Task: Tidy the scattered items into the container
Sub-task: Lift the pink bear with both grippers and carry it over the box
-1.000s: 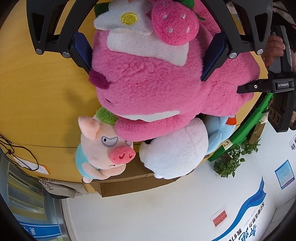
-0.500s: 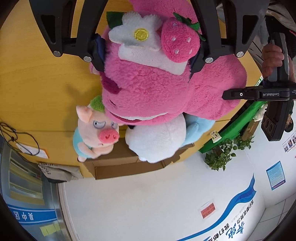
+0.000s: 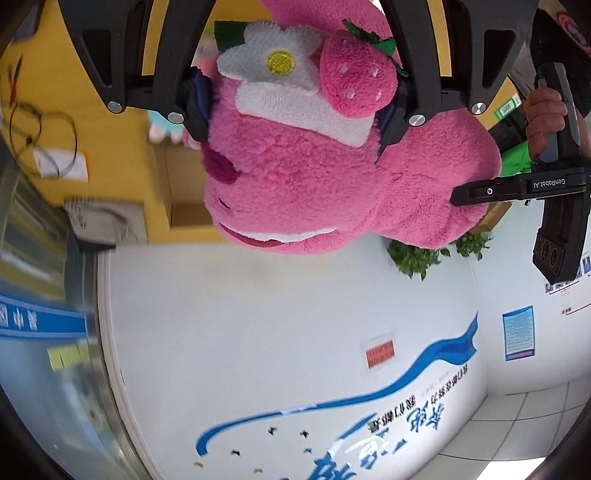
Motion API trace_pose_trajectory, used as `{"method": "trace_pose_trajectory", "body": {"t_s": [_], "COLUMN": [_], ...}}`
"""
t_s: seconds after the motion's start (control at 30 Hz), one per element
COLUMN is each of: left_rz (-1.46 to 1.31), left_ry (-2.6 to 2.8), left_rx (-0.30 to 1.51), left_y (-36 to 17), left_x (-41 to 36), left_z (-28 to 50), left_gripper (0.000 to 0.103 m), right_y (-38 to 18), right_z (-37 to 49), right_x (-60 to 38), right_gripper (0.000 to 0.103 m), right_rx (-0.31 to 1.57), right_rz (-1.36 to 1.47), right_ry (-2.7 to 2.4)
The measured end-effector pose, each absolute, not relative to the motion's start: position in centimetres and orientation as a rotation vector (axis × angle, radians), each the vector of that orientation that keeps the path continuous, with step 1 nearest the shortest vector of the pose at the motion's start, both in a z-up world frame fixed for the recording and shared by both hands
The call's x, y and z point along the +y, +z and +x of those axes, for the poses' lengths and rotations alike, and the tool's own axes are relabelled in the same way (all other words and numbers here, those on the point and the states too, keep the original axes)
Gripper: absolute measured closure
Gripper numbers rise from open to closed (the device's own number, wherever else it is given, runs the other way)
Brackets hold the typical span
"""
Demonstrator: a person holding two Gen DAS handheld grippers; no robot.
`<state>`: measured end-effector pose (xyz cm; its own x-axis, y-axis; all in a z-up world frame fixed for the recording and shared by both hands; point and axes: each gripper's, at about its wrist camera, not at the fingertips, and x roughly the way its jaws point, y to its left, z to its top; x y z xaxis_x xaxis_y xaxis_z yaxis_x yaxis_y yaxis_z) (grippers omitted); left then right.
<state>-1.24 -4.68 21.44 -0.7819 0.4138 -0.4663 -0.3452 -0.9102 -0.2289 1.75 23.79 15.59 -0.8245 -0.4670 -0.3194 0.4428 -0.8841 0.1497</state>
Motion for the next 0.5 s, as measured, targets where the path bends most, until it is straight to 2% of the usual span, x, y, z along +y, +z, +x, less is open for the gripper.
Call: {"method": "trace_pose_trajectory", "body": {"t_s": [0.17, 0.5], "left_rz": [-0.679, -0.706], "left_ry": [2.637, 2.584], "left_rx": [-0.163, -0.193], "left_y": [24.8, 26.9], "left_x": [-4.3, -3.6], "left_z": [-6.9, -21.5], "left_gripper": [0.054, 0.054], "right_y": [20.8, 26.0], "right_z": [-3.3, -17.2], "right_x": [23.1, 21.9], "right_gripper": [0.029, 0.029], "right_rx": [-0.036, 0.012], "right_rz": [0.424, 0.476], "right_ry": [-2.633, -2.659]}}
